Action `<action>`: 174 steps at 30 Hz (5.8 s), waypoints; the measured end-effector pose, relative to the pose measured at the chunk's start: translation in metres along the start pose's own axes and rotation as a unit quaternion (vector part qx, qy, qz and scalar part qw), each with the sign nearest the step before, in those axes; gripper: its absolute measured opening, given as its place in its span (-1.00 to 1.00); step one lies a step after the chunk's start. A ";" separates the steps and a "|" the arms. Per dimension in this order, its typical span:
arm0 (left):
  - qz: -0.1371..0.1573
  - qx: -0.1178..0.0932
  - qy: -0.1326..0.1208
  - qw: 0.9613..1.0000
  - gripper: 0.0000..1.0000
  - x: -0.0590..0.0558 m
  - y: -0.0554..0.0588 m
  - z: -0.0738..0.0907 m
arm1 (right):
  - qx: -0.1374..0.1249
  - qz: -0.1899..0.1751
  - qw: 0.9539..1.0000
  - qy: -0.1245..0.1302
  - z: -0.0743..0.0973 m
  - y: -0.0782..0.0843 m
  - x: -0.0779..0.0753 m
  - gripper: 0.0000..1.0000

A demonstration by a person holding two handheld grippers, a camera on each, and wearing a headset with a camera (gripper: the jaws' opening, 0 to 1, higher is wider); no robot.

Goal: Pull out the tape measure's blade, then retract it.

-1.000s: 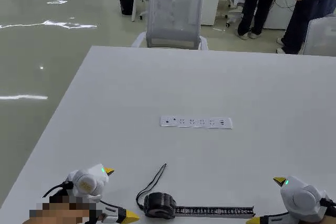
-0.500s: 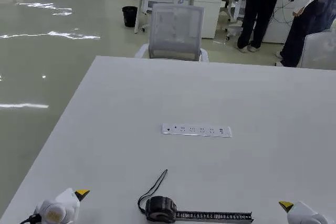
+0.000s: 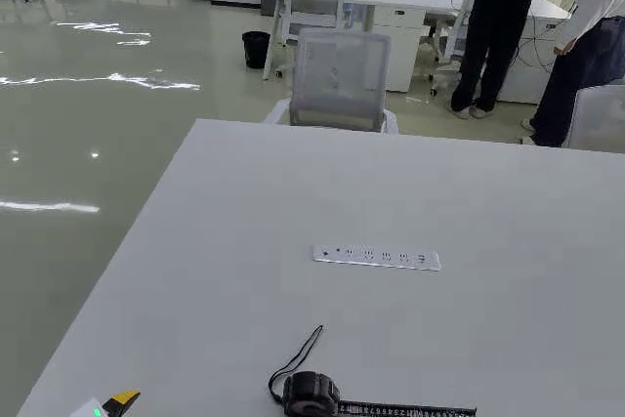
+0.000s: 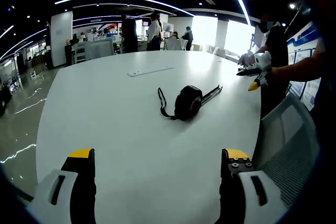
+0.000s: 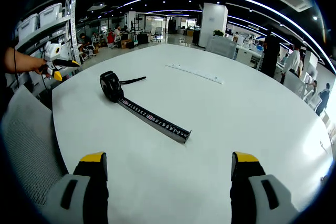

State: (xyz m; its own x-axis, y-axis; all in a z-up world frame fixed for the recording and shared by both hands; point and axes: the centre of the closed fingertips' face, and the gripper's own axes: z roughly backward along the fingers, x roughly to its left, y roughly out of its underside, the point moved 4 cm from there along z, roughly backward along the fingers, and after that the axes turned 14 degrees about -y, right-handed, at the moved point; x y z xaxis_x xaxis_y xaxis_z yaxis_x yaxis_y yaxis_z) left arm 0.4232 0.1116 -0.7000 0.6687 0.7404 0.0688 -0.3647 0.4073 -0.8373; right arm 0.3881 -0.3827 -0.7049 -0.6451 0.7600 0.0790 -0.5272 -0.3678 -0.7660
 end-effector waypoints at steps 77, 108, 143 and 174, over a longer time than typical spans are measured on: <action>0.029 -0.017 -0.052 0.998 0.98 -0.002 0.014 0.066 | -0.026 -0.074 0.996 0.049 0.082 0.060 0.051 0.96; 0.087 0.011 -0.067 0.994 0.98 -0.039 -0.043 -0.023 | -0.007 -0.010 1.000 0.019 0.050 0.031 0.022 0.91; 0.070 0.015 -0.054 0.996 0.98 -0.096 -0.097 -0.101 | 0.028 0.084 0.995 -0.048 -0.009 -0.012 -0.022 0.81; 0.097 0.037 -0.132 0.986 0.98 -0.096 -0.092 -0.167 | 0.103 0.135 0.980 -0.101 -0.065 -0.023 -0.061 0.77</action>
State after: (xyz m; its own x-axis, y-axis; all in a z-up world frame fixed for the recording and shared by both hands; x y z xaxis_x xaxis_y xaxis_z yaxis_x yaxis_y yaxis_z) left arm 0.5008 -0.0863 -0.7197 0.3934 0.9175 0.0585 -0.5211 0.2749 -0.8080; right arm 0.4760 -0.3856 -0.7336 -0.8621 0.5057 0.0319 -0.4089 -0.6572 -0.6332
